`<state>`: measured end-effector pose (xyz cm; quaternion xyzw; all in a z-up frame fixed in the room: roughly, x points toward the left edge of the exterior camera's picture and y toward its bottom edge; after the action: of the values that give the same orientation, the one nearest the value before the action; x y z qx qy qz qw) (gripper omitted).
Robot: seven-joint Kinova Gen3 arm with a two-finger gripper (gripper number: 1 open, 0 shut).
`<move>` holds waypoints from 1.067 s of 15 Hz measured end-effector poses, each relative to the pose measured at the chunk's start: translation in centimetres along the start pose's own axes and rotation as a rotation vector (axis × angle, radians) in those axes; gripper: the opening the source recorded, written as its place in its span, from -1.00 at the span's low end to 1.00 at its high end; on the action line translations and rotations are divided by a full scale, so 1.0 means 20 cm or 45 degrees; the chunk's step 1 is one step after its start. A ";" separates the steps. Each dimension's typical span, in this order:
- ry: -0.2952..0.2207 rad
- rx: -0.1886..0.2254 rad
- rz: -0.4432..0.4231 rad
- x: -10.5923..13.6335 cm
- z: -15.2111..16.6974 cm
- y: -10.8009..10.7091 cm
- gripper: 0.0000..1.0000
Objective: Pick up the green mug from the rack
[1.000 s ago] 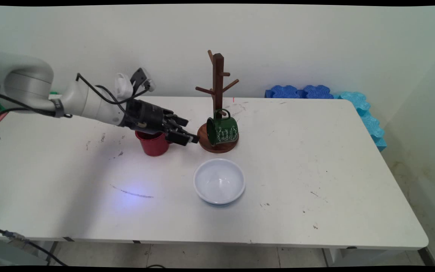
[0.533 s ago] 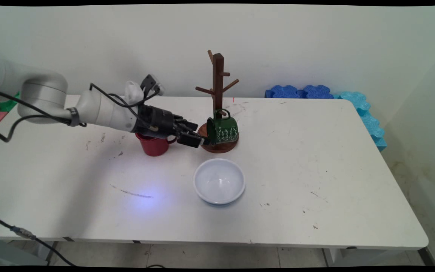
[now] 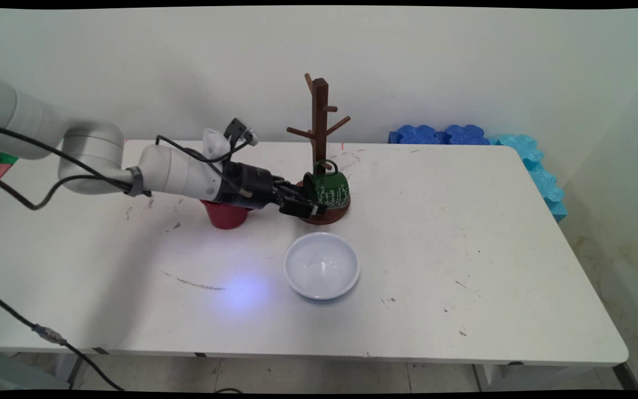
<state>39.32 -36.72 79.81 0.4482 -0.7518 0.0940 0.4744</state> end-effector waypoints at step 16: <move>0.073 -0.008 -0.056 0.03 0.17 0.01 -1.00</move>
<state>36.82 -38.86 78.48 0.4604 -0.7280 0.0942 0.4991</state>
